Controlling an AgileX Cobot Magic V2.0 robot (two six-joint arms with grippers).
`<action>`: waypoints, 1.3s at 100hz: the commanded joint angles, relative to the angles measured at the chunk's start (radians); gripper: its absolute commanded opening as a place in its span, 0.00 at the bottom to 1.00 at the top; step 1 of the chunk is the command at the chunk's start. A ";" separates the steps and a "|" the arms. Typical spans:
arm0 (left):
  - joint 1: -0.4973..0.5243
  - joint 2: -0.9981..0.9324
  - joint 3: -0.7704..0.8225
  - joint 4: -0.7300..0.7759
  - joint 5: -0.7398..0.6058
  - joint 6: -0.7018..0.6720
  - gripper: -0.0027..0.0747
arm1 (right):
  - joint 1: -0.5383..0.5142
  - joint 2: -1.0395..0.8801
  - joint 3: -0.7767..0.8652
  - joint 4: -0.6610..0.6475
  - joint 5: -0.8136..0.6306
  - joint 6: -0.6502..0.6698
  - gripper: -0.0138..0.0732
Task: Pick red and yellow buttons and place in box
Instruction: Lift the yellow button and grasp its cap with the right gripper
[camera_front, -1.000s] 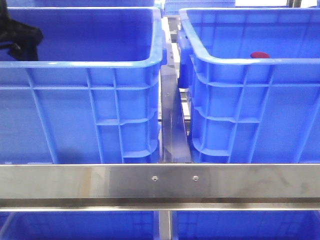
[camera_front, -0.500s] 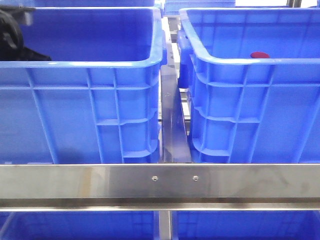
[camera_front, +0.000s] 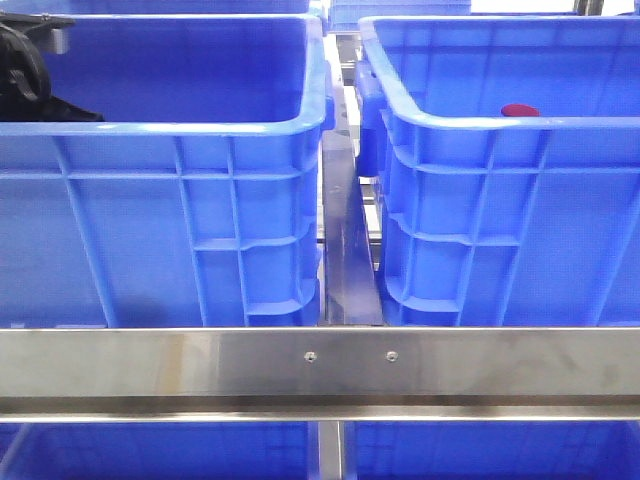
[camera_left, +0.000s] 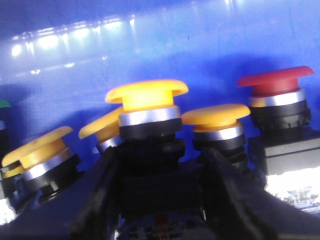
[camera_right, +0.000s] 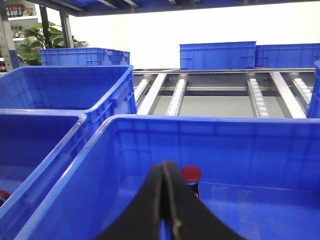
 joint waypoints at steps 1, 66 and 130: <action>-0.007 -0.090 -0.030 0.001 -0.047 0.001 0.01 | 0.001 -0.001 -0.029 0.002 0.007 -0.008 0.08; -0.237 -0.670 0.183 -0.051 0.008 0.001 0.01 | 0.001 -0.001 -0.029 0.002 0.007 -0.008 0.08; -0.786 -0.895 0.238 -0.047 0.095 0.001 0.01 | 0.001 -0.001 -0.029 0.002 0.094 -0.008 0.11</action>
